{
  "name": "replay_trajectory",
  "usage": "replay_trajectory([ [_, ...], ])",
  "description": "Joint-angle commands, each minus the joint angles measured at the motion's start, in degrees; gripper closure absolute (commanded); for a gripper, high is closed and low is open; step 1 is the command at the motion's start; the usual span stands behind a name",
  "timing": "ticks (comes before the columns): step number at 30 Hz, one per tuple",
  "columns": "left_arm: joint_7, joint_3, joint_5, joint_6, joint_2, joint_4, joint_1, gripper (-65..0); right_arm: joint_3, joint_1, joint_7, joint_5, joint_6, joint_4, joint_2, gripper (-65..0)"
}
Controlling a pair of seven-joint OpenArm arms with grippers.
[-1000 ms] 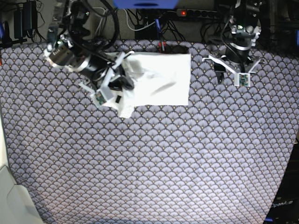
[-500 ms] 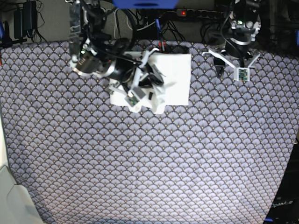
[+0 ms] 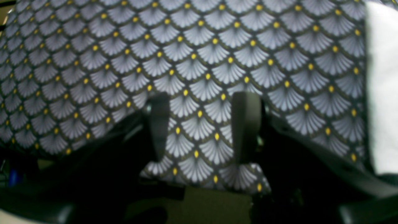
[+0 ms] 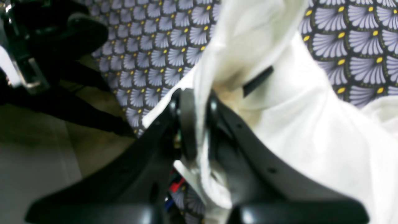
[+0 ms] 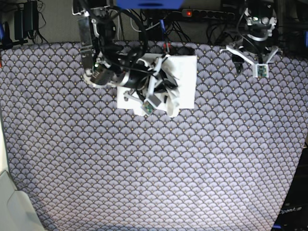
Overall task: Fold the T-shirt properly
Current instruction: 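Grasp the folded end of the white shirt with the right gripper, then fold the held end over onto the shirt's middle with the right gripper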
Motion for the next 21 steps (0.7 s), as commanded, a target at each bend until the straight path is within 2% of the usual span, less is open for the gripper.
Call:
replay_trajectory([
  [1, -1.30, -0.40, 0.22, 0.25, -0.45, 1.20, 0.49, -31.2, -0.18, 0.75, 1.46, 1.44, 0.36, 0.88, -0.81, -4.4],
  [4, -1.30, -0.40, 0.22, 0.25, -0.45, 1.20, 0.49, -31.2, -0.27, 0.75, 1.46, 1.44, 0.36, 0.88, -1.95, -9.2],
  [7, -1.30, -0.40, 0.22, 0.25, -0.45, 1.20, 0.58, -31.2, -0.36, 0.57, 1.46, 1.44, 0.36, 0.88, -2.22, -11.2],
  [17, -1.30, -0.40, 0.22, 0.25, -0.45, 1.20, 0.58, -31.2, -4.84, 1.01, 1.46, 1.44, 0.36, -1.14, -2.57, -11.5],
  [21, -1.30, -0.40, 0.22, 0.25, -0.45, 1.20, 0.58, -31.2, -6.33, 2.24, 4.28, 1.44, 0.36, -6.07, -2.57, -11.5],
])
